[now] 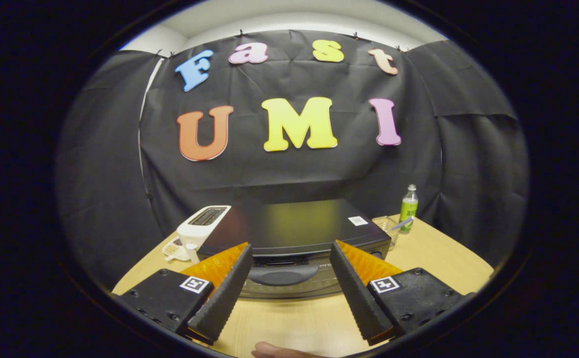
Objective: Open the toaster oven, put the food inside, and close the toaster oven door.
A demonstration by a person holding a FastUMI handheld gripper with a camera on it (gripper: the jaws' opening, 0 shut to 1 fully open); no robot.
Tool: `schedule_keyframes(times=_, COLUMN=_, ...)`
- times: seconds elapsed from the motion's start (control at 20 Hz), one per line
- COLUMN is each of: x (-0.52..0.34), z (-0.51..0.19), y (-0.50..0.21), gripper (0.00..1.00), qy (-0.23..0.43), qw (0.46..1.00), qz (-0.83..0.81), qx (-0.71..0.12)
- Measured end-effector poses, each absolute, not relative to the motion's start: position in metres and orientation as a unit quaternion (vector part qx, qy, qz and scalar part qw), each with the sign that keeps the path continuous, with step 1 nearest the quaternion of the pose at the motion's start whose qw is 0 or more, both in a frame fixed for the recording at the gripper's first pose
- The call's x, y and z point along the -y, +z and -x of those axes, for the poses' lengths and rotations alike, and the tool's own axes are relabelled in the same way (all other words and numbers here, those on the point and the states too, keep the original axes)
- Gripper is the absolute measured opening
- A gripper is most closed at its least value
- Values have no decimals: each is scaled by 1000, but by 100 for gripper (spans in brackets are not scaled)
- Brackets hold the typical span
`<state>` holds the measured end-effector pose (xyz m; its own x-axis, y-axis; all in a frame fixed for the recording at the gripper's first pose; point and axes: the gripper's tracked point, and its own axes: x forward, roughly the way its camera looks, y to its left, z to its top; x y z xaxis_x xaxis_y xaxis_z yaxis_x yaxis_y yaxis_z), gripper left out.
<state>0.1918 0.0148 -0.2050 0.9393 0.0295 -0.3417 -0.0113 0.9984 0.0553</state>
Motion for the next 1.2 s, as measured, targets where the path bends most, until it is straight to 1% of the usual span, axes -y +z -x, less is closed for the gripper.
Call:
schedule_keyframes(times=0.25, x=-21, z=-227, y=-247, gripper=100, qy=-1, qw=976, qz=-1, qx=-217)
schedule_keyframes(times=0.35, x=-27, z=-230, y=-262, gripper=100, qy=8, qw=971, qz=1, qx=-239)
schedule_keyframes(times=0.4, x=-28, z=-225, y=-251, gripper=100, qy=8, qw=975, qz=-5, qx=-224)
schedule_keyframes(times=0.5, x=-27, z=-232, y=-259, gripper=100, qy=7, qw=973, qz=-11, qx=-230)
schedule_keyframes(times=0.9, x=-26, z=-213, y=-261, gripper=100, qy=16, qw=977, qz=12, qx=-211)
schedule_keyframes(times=1.2, x=-23, z=-178, y=-271, gripper=100, qy=33, qw=972, qz=14, qx=-230)
